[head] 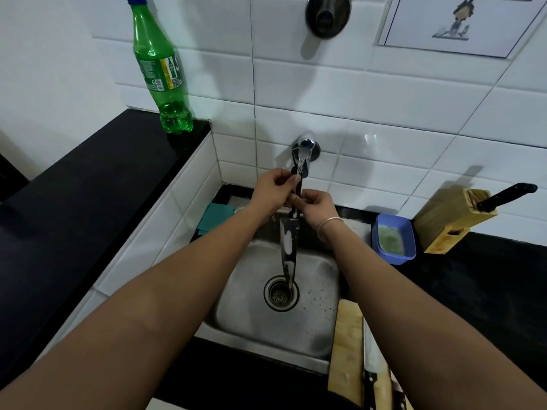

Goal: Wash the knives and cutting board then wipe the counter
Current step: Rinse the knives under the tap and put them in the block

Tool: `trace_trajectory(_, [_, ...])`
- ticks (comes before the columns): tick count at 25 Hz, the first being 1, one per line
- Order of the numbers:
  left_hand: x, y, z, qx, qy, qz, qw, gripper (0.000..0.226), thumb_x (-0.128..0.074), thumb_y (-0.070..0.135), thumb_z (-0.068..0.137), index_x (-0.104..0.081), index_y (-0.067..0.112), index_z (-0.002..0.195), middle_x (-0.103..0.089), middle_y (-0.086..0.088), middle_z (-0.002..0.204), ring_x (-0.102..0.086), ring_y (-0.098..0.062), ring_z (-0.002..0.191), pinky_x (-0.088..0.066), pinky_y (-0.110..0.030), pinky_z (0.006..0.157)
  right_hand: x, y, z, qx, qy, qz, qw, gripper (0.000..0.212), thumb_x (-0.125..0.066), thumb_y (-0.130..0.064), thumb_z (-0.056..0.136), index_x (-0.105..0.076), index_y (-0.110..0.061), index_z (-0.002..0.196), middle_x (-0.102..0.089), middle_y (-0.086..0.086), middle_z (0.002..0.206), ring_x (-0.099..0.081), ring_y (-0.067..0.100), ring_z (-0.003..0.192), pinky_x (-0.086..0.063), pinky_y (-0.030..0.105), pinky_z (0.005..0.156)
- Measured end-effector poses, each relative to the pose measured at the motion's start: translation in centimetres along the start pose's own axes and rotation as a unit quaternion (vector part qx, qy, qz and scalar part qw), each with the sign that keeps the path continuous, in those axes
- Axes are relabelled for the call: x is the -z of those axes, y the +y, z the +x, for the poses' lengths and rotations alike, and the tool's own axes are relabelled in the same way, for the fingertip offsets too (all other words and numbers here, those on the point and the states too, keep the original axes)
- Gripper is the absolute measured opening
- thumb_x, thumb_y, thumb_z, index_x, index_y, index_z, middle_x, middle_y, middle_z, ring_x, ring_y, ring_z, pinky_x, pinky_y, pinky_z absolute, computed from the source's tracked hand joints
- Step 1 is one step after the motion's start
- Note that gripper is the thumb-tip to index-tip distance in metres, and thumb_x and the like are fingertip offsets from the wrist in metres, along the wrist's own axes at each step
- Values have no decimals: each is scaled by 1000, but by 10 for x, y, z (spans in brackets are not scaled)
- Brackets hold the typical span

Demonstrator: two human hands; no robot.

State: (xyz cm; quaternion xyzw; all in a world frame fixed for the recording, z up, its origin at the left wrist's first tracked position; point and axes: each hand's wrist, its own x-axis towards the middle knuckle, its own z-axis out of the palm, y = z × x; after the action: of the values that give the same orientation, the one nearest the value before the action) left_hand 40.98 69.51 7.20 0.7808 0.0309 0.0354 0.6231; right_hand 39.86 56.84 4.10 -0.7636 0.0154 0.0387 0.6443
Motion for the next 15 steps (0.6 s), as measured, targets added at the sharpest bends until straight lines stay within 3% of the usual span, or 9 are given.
trace_trajectory(2, [-4, 2, 9, -8, 42, 16, 999, 12, -68, 23, 94, -64, 12, 90, -66, -2, 81, -60, -15, 74, -52, -32, 73, -1, -1, 11, -6, 13, 11, 1000, 19, -73, -18, 89, -70, -4, 76, -67, 9, 69, -57, 16, 64, -47, 31, 65])
trace_trajectory(4, [-4, 2, 15, -16, 86, 17, 996, 14, -66, 26, 95, -63, 12, 91, -65, -1, 81, -59, -15, 73, -51, -32, 73, -4, 3, 17, -20, 25, -9, 999, 18, -76, -25, 86, -72, -16, 71, -70, 0, 66, -59, 8, 62, -50, 30, 68])
trace_trajectory(6, [0, 1, 20, -21, 101, -1, 995, 15, -64, 27, 97, -62, 12, 93, -65, -3, 84, -59, -17, 75, -51, -34, 74, -8, 11, 17, -23, 19, -41, 999, 31, -76, -34, 85, -68, -22, 58, -61, -13, 52, -49, -1, 48, -44, 23, 59])
trace_trajectory(10, [9, 1, 27, -34, 103, -11, 994, 14, -65, 27, 96, -59, 16, 89, -61, 6, 78, -57, -9, 72, -49, -32, 75, -12, 23, 15, -21, -3, -96, 995, 51, -75, -46, 83, -55, -24, 42, -43, -12, 40, -34, 3, 38, -32, 16, 43])
trace_trajectory(15, [17, 13, 34, -15, 120, -65, 991, 16, -65, 26, 96, -58, 20, 83, -61, -3, 82, -64, -30, 85, -56, -56, 84, -6, 39, 6, -4, -48, -157, 986, 34, -79, -36, 81, -65, -21, 54, -56, -7, 47, -45, 0, 42, -38, 12, 46])
